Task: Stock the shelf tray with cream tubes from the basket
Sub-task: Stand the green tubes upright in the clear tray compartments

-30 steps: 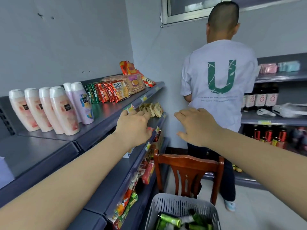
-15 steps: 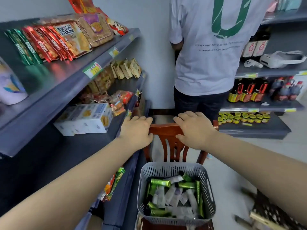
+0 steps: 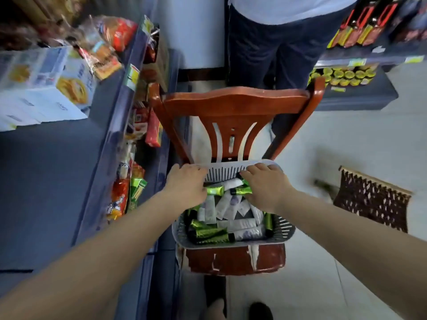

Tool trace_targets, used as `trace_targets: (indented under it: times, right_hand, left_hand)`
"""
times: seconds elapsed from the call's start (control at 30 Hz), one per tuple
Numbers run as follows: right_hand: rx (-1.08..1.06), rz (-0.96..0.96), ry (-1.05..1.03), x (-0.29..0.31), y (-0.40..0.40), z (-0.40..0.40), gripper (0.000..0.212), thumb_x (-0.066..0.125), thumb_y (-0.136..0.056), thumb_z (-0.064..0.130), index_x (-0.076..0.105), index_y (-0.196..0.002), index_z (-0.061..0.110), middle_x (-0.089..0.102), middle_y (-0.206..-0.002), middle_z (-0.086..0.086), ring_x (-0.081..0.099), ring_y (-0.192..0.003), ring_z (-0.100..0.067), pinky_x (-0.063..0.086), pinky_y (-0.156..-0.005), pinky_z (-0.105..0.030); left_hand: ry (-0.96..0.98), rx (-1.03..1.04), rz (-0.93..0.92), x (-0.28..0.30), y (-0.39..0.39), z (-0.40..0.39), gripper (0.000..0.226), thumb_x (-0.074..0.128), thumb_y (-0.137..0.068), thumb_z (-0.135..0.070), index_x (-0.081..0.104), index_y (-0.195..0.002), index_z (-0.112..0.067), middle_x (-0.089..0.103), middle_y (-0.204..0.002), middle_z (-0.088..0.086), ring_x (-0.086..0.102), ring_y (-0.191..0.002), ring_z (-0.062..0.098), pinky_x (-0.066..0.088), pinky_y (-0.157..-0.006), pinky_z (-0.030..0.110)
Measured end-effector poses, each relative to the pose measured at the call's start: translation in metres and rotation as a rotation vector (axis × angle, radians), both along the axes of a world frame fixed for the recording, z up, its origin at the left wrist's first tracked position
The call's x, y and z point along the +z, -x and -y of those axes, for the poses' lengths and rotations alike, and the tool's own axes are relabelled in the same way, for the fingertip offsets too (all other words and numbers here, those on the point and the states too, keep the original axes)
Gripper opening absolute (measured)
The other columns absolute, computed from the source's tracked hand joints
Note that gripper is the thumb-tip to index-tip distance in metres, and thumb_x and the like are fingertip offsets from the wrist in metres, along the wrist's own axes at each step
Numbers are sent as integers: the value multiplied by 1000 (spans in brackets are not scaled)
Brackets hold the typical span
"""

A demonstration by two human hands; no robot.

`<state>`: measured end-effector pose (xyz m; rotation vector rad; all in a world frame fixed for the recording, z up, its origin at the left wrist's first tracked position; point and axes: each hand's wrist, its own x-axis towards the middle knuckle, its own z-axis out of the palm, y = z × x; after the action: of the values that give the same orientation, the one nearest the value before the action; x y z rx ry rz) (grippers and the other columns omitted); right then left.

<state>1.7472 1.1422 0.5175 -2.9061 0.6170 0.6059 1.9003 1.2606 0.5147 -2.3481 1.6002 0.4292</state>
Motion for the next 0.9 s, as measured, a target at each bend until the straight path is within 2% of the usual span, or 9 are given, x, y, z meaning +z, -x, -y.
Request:
trace_targets:
  times: [0.2, 0.37, 0.53, 0.6, 0.77, 0.9]
  right_hand:
    - [-36, -123, -131, -96, 4, -7, 60, 46, -93, 42, 29, -145, 18, 37, -146, -5, 31, -136, -26, 26, -110, -42]
    - [-71, -187, -210, -169, 8, -15, 60, 43, -94, 42, 25, -145, 18, 30, -150, -4, 29, -137, -25, 28, -108, -41]
    - [-94, -235, -255, -227, 11, -21, 51, 45, -92, 44, 37, -137, 20, 42, -139, -4, 37, -130, -26, 34, -102, -40]
    - [-98, -251, -266, -244, 13, -24, 51, 46, -92, 44, 38, -136, 20, 43, -138, -4, 39, -128, -27, 35, -101, -40]
    - [-133, -255, -281, -272, 12, -23, 49, 47, -91, 42, 40, -134, 20, 45, -136, -3, 42, -126, -26, 37, -97, -38]
    - [-192, -200, -286, -278, 11, -15, 44, 48, -91, 41, 44, -129, 20, 48, -131, -3, 42, -124, -25, 38, -95, -37]
  left_hand:
    - [-126, -41, -111, -95, 7, -4, 45, 48, -90, -34, 43, -132, -20, 54, -126, 2, 48, -118, 25, 34, -96, 37]
    - [-202, -64, -172, -171, 12, -9, 42, 51, -88, -35, 48, -127, -19, 56, -122, 3, 52, -110, 24, 37, -87, 35]
    - [-269, -83, -244, -226, 23, -5, 46, 56, -88, -34, 47, -130, -20, 57, -122, 5, 55, -109, 26, 41, -79, 31]
    - [-316, -92, -276, -245, 29, -3, 42, 56, -88, -30, 48, -128, -19, 57, -122, 7, 55, -109, 28, 40, -77, 30]
    - [-499, -79, -297, -283, 44, 2, 46, 55, -88, -29, 45, -133, -21, 51, -135, 8, 51, -120, 29, 45, -90, 36]
    - [-510, -95, -312, -301, 49, 0, 35, 49, -90, -15, 50, -124, -17, 55, -127, 7, 53, -116, 28, 45, -86, 37]
